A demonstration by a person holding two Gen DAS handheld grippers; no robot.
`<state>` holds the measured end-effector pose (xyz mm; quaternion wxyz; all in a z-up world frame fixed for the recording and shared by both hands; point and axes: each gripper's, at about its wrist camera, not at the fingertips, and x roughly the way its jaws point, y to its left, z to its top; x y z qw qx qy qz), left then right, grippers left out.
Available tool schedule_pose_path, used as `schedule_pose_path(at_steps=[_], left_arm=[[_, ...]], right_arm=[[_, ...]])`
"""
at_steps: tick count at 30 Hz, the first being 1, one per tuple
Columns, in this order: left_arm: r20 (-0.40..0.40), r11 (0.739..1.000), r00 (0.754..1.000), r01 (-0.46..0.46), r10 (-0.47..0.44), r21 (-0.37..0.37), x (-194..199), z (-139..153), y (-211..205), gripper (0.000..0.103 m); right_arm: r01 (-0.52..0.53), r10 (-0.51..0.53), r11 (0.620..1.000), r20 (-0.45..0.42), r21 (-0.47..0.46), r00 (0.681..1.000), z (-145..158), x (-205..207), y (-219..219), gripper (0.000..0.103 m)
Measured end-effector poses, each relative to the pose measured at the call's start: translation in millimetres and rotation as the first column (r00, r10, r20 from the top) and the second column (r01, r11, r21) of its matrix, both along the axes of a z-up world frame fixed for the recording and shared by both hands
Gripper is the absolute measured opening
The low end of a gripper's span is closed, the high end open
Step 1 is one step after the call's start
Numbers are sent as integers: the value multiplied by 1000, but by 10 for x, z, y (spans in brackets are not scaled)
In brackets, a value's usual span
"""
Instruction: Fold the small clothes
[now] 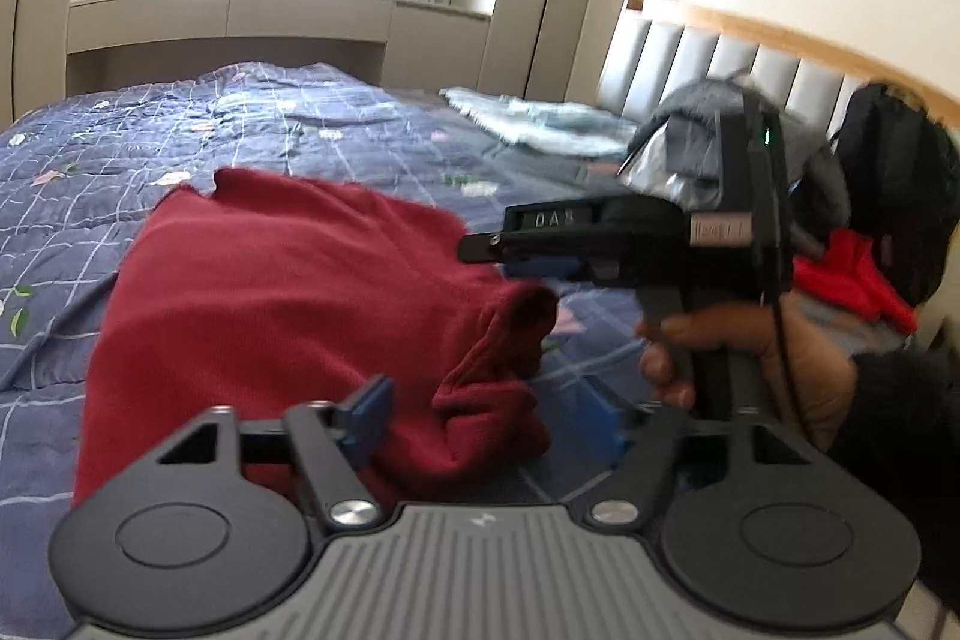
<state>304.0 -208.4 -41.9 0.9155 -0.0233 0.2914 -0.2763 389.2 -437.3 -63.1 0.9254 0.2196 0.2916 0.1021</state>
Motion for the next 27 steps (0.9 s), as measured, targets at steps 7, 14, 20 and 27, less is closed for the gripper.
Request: schedule_pose_path(at_steps=[7, 14, 20, 27], left_arm=[[37, 983, 983, -178, 180, -33, 26, 191, 367, 102], [-55, 886, 884, -462, 464, 41, 335, 5, 764, 102], [-177, 853, 836, -521, 519, 43, 438, -323, 980, 103], [-171, 857, 841, -514, 514, 48, 405, -331, 1014, 102]], right_arm=[[32, -20, 991, 91, -127, 996, 149, -328, 200, 102], [106, -49, 902, 144, -419, 988, -3, -569, 520, 102], [123, -99, 910, 80, -397, 992, -155, -516, 432, 102], [137, -71, 937, 207, -322, 976, 0, -818, 431, 102]])
